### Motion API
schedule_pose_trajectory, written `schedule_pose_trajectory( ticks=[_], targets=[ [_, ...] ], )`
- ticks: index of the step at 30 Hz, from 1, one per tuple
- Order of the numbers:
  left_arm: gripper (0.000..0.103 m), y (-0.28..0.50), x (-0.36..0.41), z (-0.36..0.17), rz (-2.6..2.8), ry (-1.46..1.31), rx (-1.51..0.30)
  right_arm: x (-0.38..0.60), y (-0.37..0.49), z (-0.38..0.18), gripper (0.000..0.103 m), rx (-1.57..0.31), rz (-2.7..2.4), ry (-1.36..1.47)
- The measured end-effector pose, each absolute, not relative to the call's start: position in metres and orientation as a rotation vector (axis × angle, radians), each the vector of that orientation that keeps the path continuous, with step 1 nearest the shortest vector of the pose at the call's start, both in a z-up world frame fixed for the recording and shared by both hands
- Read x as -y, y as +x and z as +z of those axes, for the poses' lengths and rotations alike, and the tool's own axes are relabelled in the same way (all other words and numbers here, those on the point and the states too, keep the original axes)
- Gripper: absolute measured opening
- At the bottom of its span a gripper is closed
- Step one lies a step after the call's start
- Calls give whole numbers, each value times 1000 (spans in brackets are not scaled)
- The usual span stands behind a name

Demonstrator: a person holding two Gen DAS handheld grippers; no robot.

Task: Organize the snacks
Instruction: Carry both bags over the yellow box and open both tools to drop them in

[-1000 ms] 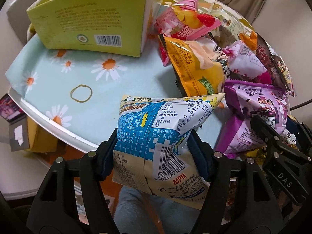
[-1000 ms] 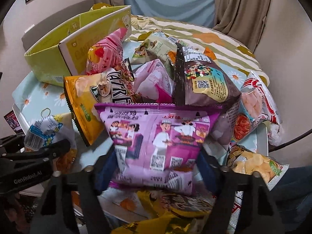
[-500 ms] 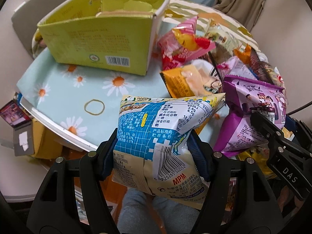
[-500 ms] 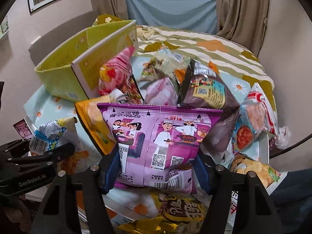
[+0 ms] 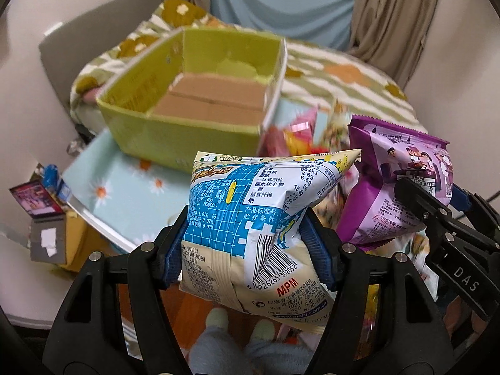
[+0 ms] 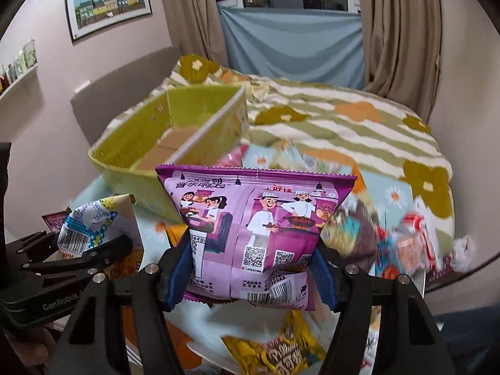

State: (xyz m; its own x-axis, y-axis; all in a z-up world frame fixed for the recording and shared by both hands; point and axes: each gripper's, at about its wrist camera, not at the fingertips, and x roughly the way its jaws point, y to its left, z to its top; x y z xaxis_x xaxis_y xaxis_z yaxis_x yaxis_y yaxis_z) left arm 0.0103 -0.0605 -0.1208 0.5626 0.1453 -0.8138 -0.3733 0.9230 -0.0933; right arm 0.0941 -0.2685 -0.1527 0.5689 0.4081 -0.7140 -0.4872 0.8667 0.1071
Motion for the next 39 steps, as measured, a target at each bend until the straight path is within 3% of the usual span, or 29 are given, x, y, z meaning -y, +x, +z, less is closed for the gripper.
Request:
schedule_pose_trajectory(
  ticks=[8,21,35,37,39],
  targets=[
    [67,41,18,-89,301,-252,-841,229,118,-123,63,-735,545,-116],
    [67,153,-107,-58,189,-208,-818,129,181,-80,63,-698,456,-70],
    [67,274,-185,-116,49,-119,-956,56,258,-93,63,-786,310,-31],
    [72,280,-185,-126,54,-121,-973,53,265,-98,63,-805,301,-32],
    [103,283,-185,-133,58,-120,-988,51,270,-101,63,-817,297,-29]
  ],
)
